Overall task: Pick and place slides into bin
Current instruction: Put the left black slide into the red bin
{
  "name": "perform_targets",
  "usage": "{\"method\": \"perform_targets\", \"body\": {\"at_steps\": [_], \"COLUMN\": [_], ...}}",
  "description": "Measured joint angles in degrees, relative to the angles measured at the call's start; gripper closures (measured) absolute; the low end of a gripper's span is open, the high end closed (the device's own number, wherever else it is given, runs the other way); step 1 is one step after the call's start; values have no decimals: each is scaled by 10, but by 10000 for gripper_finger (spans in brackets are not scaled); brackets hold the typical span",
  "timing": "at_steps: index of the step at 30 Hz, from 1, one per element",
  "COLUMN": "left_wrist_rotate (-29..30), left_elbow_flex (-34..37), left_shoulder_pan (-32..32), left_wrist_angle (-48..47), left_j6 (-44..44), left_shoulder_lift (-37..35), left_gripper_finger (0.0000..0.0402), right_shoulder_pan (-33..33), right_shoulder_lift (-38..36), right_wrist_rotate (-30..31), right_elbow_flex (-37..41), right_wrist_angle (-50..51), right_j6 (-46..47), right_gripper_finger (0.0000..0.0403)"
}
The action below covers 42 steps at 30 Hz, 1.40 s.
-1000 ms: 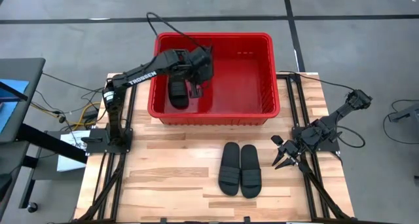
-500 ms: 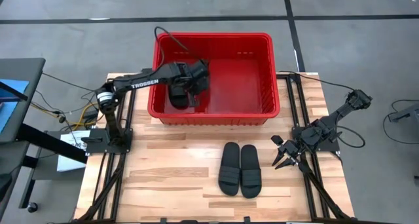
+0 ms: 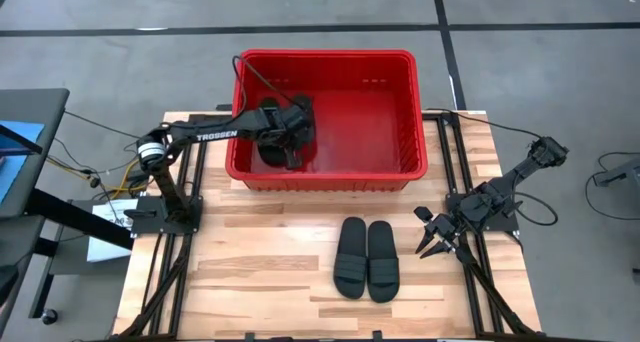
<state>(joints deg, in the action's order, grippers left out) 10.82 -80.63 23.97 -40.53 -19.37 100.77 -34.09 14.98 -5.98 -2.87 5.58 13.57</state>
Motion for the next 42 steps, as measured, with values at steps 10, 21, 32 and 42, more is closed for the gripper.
{"method": "perform_targets", "body": {"at_steps": [10,21,32,42], "left_wrist_rotate": [11,10,2,4], "left_elbow_flex": [36,39,39,39], "left_shoulder_pan": [0,0,-17,-21], "left_wrist_angle": [23,24,8,5], "left_j6": [8,19,51,67], "left_shoulder_lift": [0,0,0,0], "left_gripper_finger": [401,401,402,402], "right_shoulder_pan": [0,0,0,0], "right_shoulder_lift": [0,0,0,0], "right_wrist_rotate": [0,0,0,0], "right_elbow_flex": [0,0,0,0], "right_wrist_angle": [0,0,0,0], "right_j6": [0,0,0,0], "right_gripper_finger": [337,337,337,337]}}
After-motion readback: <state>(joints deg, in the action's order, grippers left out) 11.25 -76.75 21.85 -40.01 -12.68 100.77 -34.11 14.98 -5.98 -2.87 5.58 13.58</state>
